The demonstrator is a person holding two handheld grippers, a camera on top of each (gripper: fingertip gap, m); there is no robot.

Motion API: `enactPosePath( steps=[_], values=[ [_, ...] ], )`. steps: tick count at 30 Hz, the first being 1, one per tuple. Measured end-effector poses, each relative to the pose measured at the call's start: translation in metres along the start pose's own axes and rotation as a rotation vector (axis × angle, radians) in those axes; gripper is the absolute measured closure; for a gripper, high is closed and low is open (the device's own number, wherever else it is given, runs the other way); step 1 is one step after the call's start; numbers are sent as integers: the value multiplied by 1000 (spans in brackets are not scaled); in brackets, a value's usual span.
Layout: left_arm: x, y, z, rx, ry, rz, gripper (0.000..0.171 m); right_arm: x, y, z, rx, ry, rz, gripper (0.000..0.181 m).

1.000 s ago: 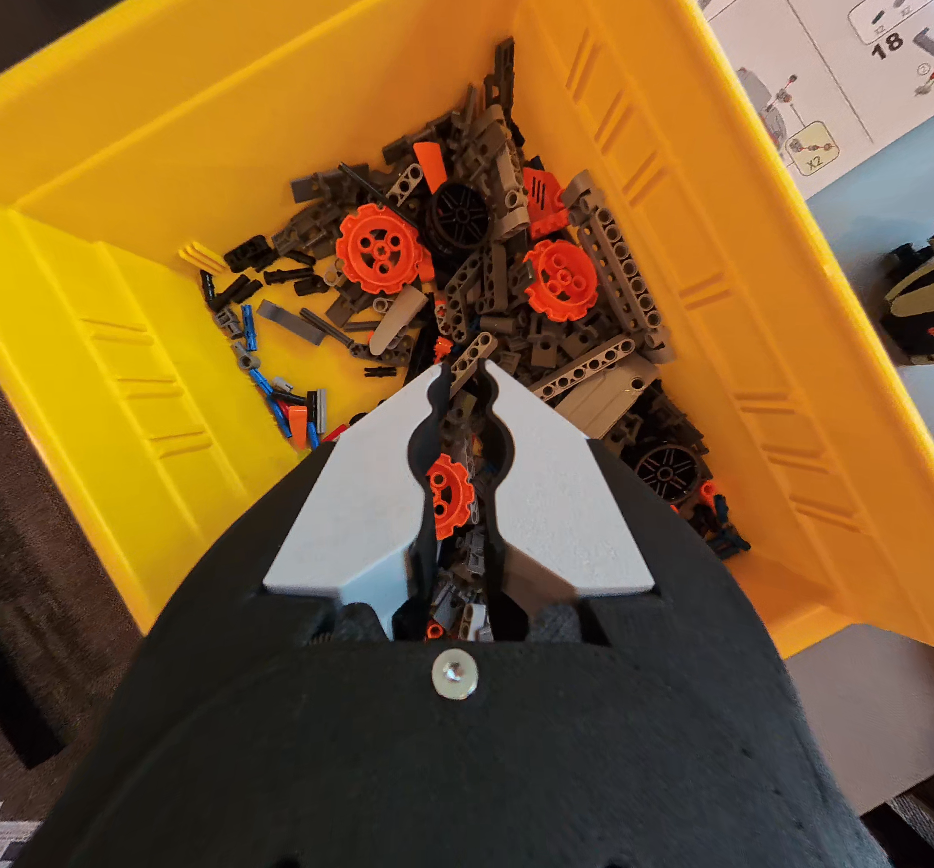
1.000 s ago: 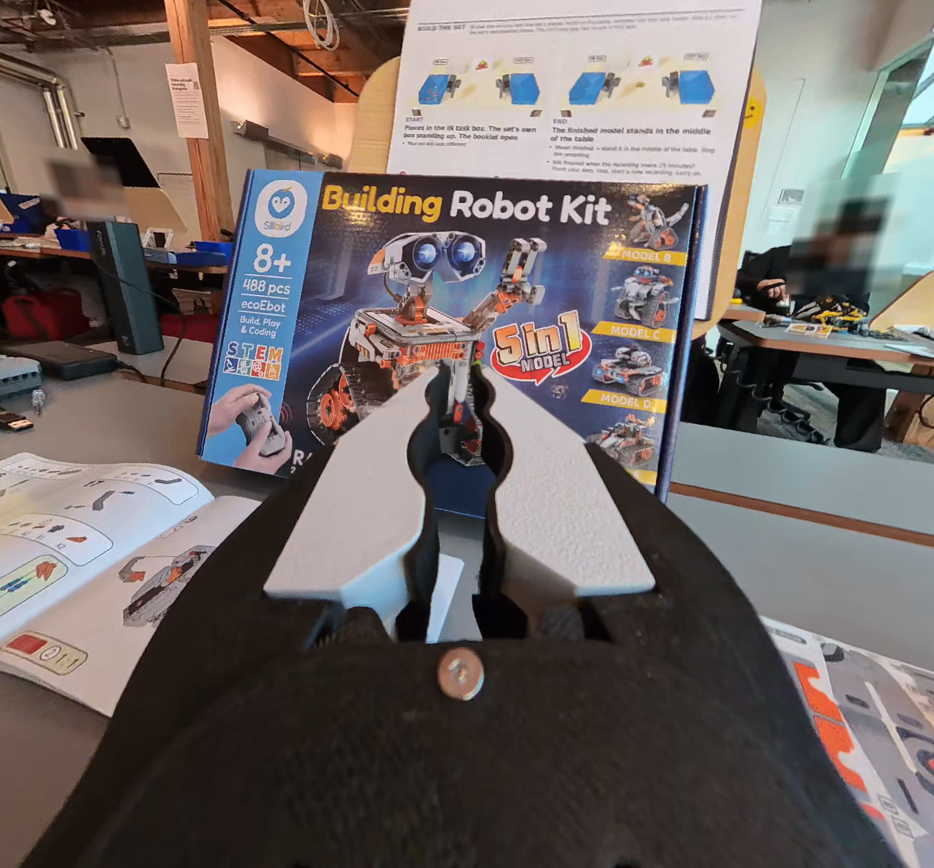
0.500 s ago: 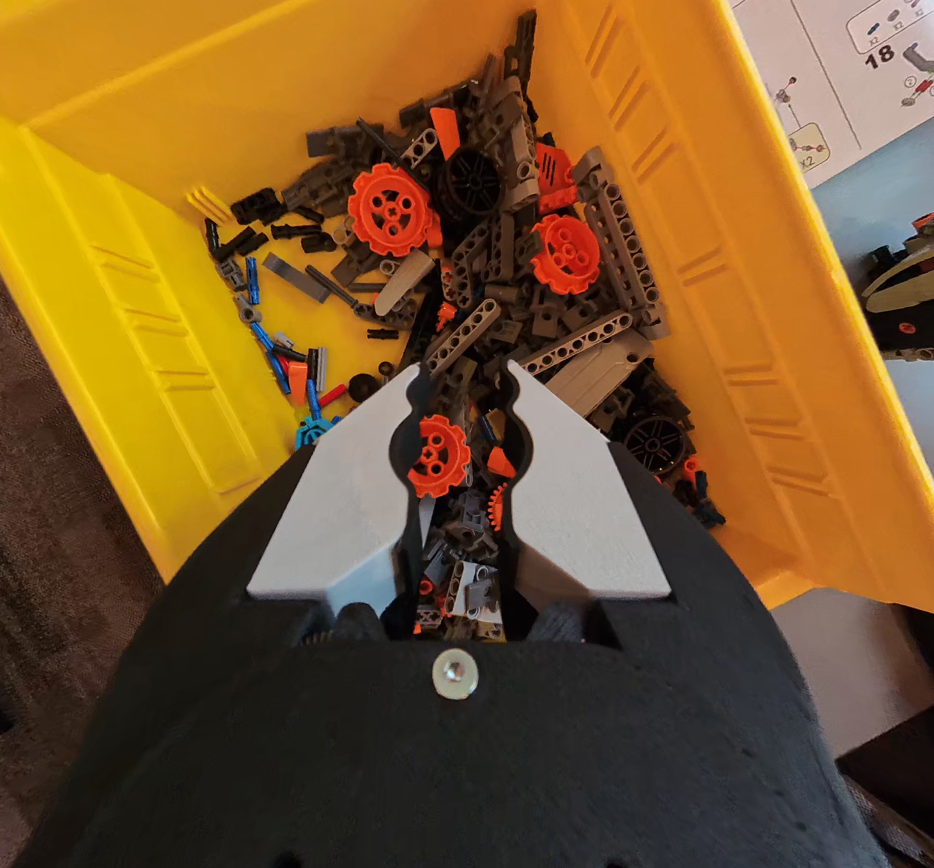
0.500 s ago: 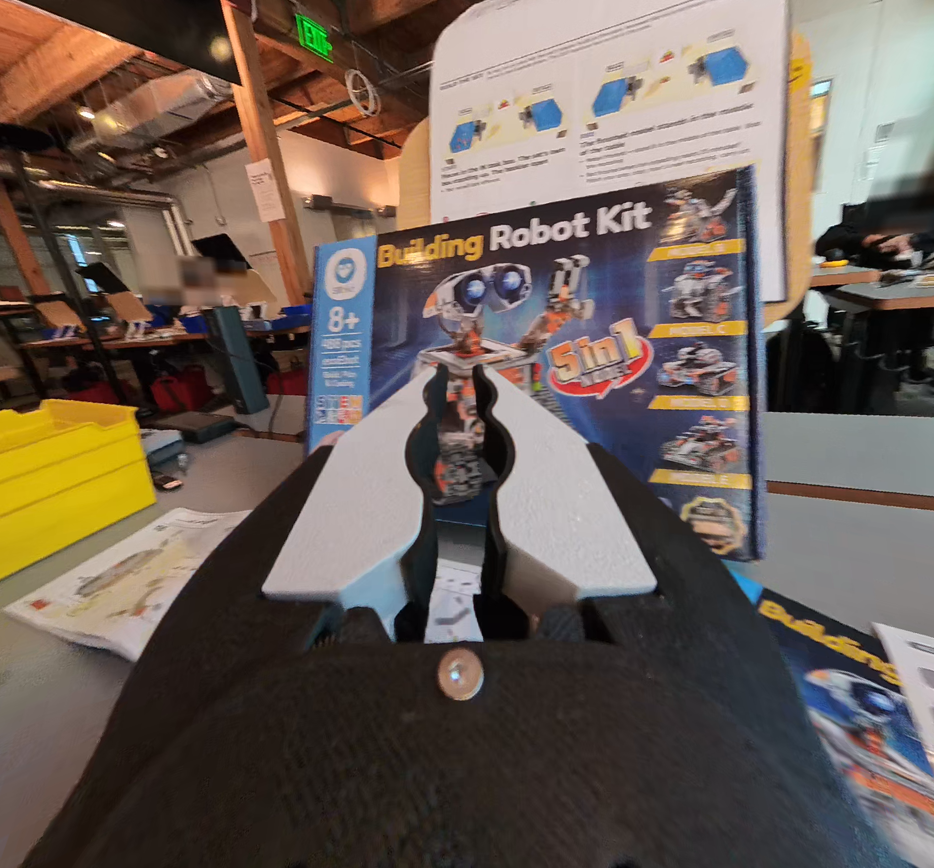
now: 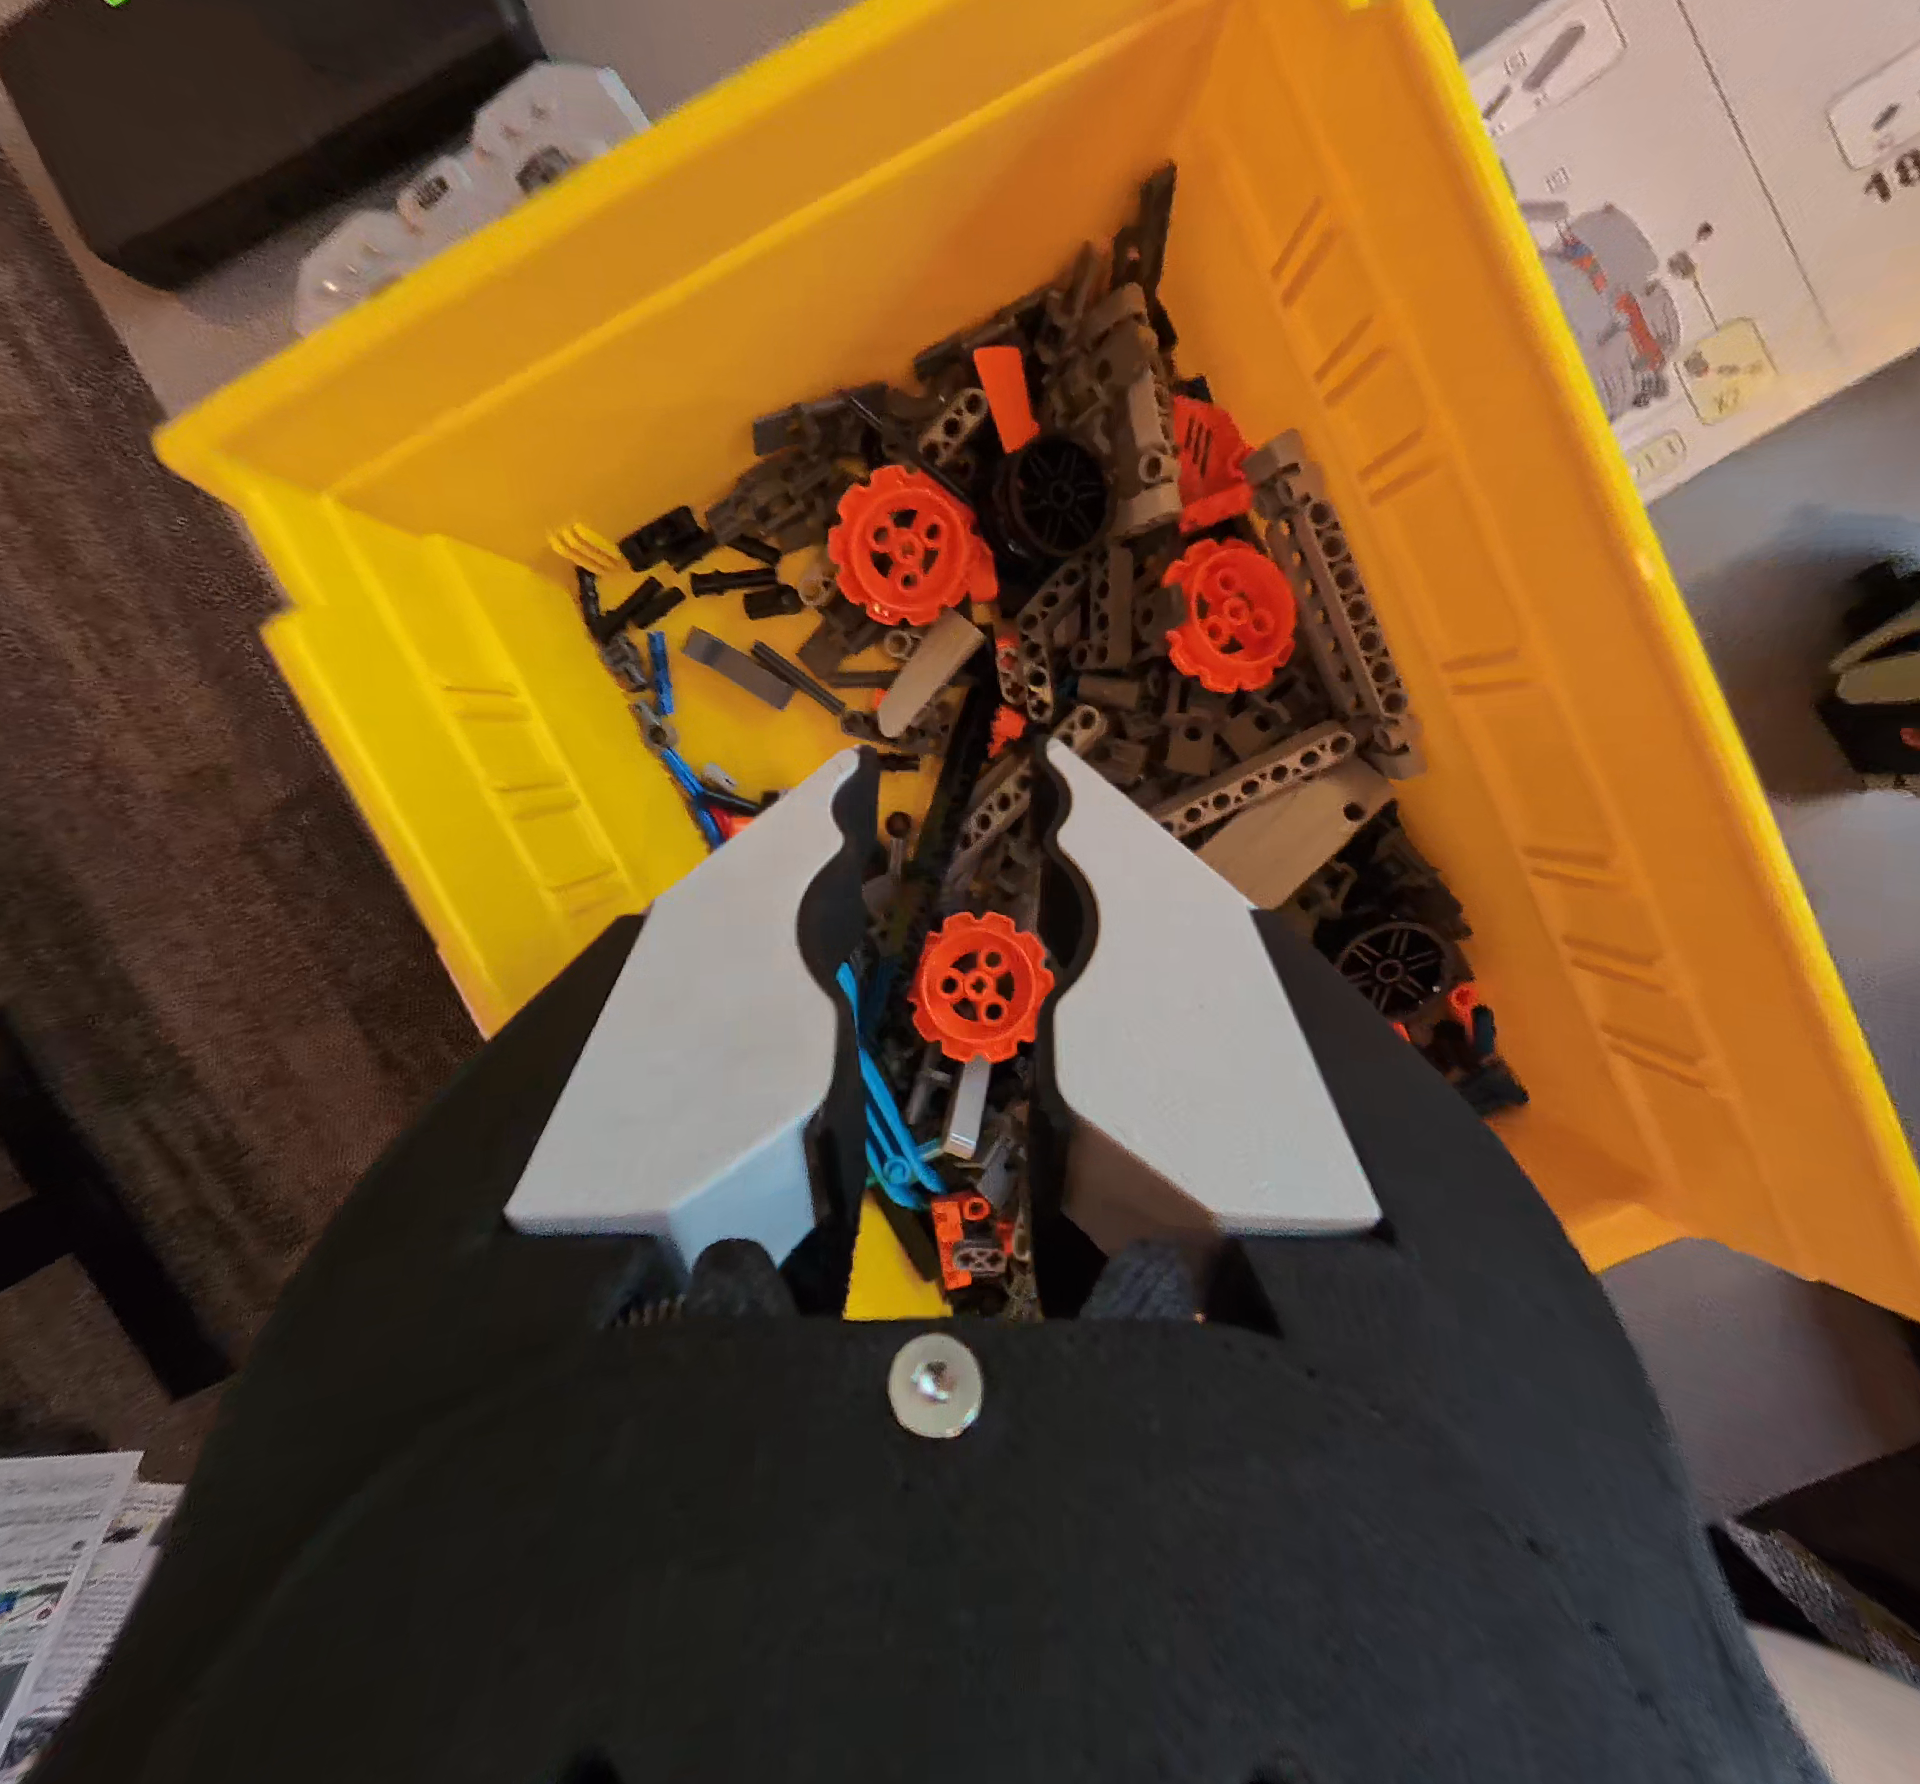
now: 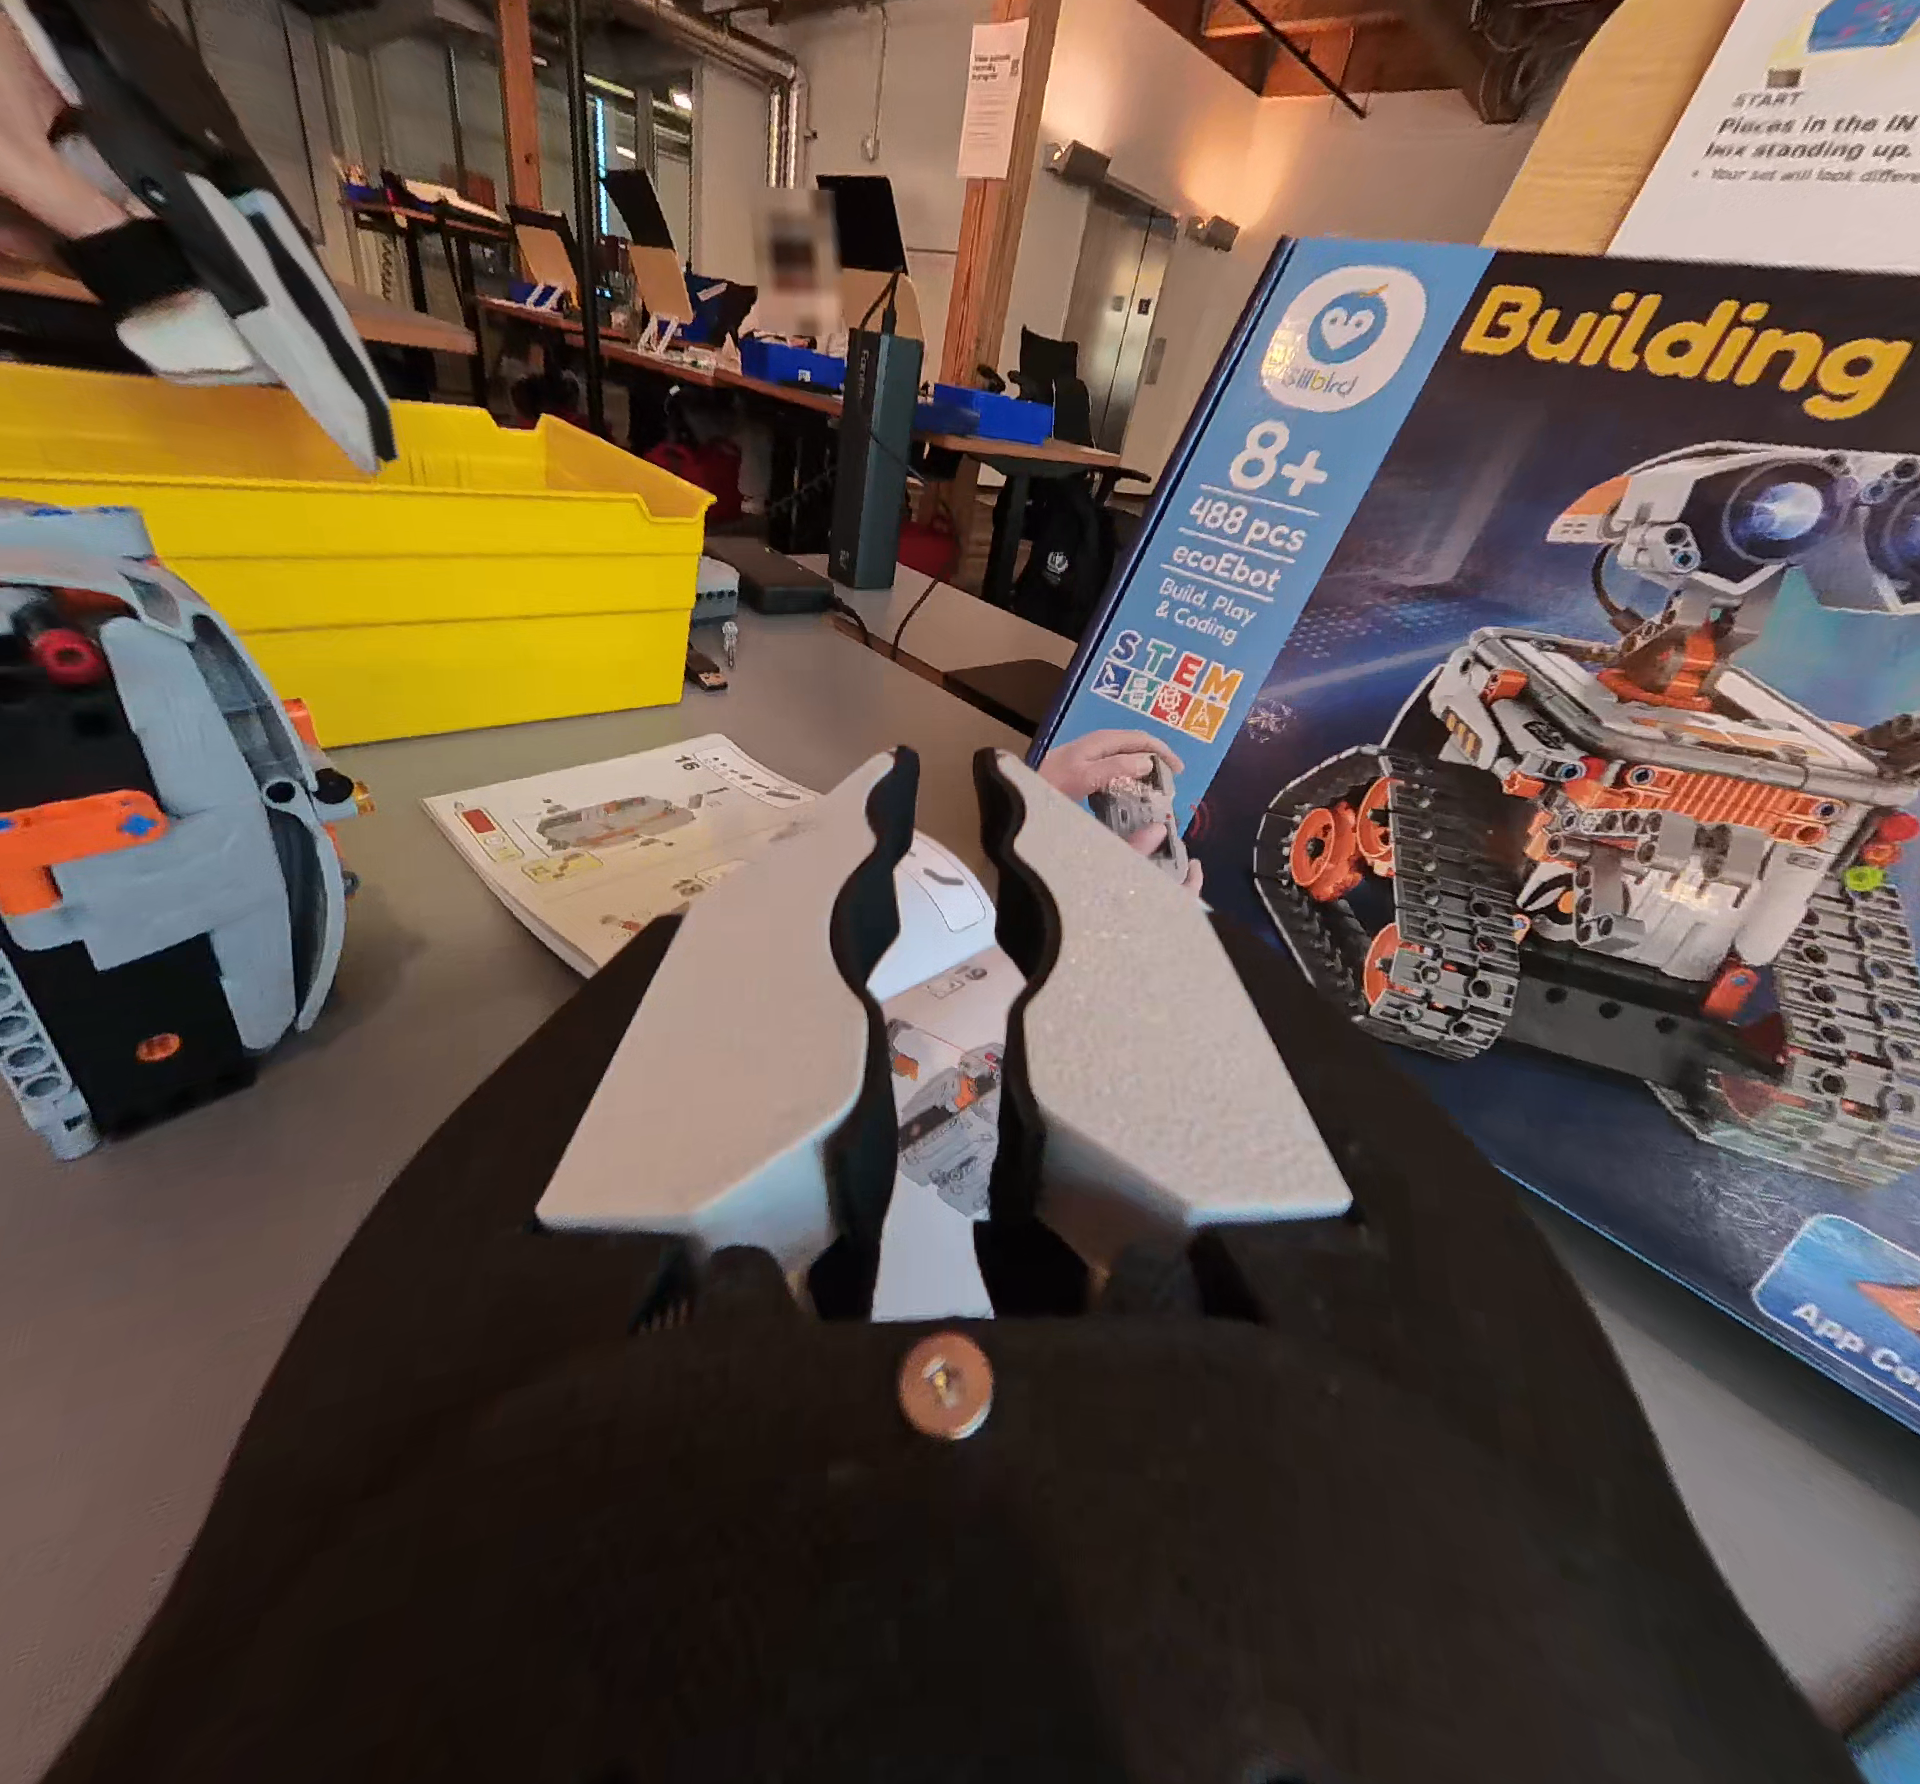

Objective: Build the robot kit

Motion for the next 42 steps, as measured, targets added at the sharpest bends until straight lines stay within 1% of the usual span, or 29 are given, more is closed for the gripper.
enactPosePath(
  steps=[3,6,8,9,11,13,15,19,22,25,28,33,34,36,38,40,42],
  values=[
    [-1,4,-13,5,-13,15,145,-5,-3,-7,-54,-4,23,171],
    [0,11,-16,35,28,6,145,-9,-3,-2,-34,18,39,171],
    [0,17,-7,91,80,6,149,-11,-2,0,-25,26,42,171],
    [0,18,1,150,111,10,148,-11,-2,2,-20,25,43,171],
    [2,18,13,226,148,3,155,-10,-1,4,-8,31,36,171],
    [-6,18,24,276,169,60,150,-9,-1,6,-1,38,27,171],
    [-11,17,31,301,197,98,150,-9,-1,7,4,47,28,171],
    [-28,14,27,271,189,220,148,-13,-2,6,-6,67,43,171],
    [-26,13,24,252,203,221,148,-15,-2,6,-9,81,50,171],
    [-28,20,19,224,210,245,147,-17,-2,6,-12,98,58,171],
    [-27,35,12,215,243,225,147,-19,-3,5,-18,112,67,171],
    [-41,64,-1,179,248,270,147,-20,-3,5,-22,125,69,171],
    [-43,66,-1,178,240,282,147,-20,-3,5,-22,126,69,171],
    [-36,68,2,190,230,257,151,-20,-3,5,-23,131,70,171],
    [-32,69,3,192,205,249,151,-21,-3,5,-25,139,72,171],
    [-30,69,5,196,182,250,156,-22,-4,5,-27,150,76,171],
    [-28,65,8,215,173,252,151,-23,-4,6,-28,162,78,171]
  ],
)
Point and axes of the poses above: each gripper's, where its closed fingertips meet, y out along the fingers, z out of its underside, x = y × z across the jaws, the point moved 1 cm from there along -y, back along the fingers, and after that the axes turned 14 degrees about -x, right-handed, at the moved point
